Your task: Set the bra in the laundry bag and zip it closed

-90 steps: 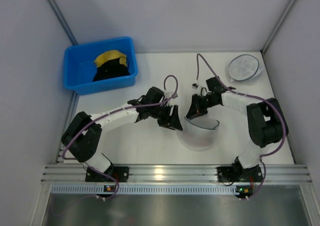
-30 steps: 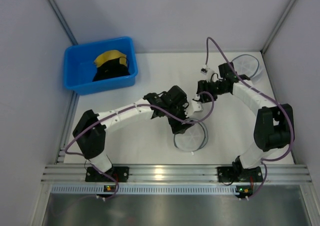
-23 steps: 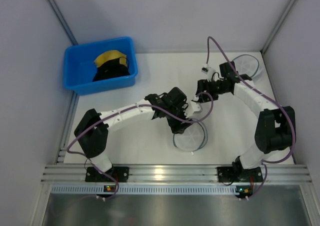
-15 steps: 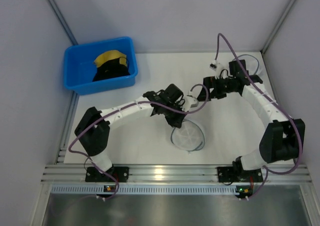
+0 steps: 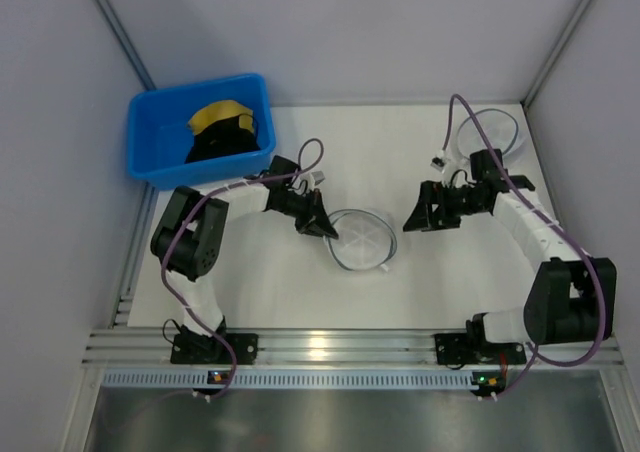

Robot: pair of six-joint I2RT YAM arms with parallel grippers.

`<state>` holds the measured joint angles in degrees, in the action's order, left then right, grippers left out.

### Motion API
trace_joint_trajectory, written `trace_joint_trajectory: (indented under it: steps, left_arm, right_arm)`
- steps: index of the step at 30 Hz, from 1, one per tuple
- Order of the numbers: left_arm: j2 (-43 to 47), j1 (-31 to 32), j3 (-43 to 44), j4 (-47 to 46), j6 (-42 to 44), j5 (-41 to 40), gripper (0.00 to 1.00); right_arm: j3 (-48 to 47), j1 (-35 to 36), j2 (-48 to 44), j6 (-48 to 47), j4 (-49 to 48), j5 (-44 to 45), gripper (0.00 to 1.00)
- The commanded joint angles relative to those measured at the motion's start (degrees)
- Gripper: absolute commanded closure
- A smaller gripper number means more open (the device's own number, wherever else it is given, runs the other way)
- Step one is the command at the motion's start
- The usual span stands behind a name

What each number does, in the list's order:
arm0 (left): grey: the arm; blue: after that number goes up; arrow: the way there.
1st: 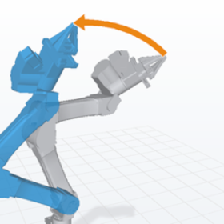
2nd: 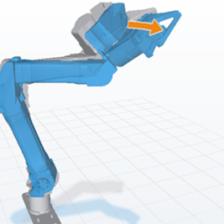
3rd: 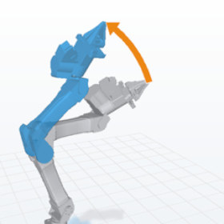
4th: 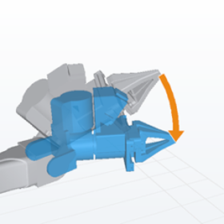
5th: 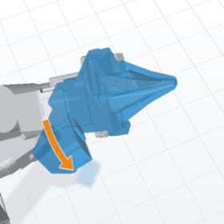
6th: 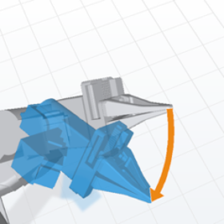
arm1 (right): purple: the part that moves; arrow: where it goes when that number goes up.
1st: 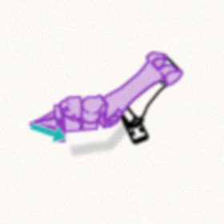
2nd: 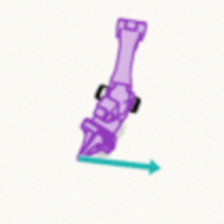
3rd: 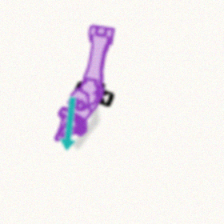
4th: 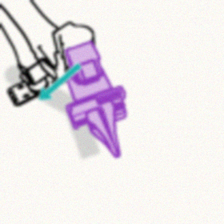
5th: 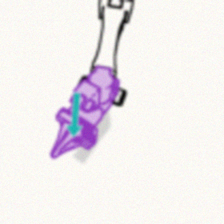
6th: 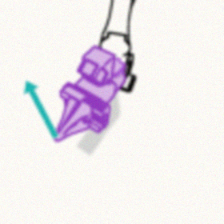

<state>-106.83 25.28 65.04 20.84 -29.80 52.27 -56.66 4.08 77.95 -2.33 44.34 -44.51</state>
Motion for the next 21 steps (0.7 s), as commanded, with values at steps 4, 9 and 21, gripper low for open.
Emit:
trace_joint_trajectory:
  steps: [4,9,21]
  left_arm:
    - [-3.1,-2.9,-8.7,-24.0,-23.3,10.9,1.0]
    - [-4.6,-3.2,-9.4,-30.7,-30.8,11.4,1.0]
    - [-4.2,-4.1,-17.8,-65.9,-59.4,6.8,1.0]
  right_arm:
    - [5.4,0.8,1.1,10.2,-9.1,-13.0,0.31]
    - [6.1,3.9,5.2,16.3,-11.6,-16.7,0.49]
    - [-0.2,6.6,9.9,21.1,-7.1,-10.9,0.23]
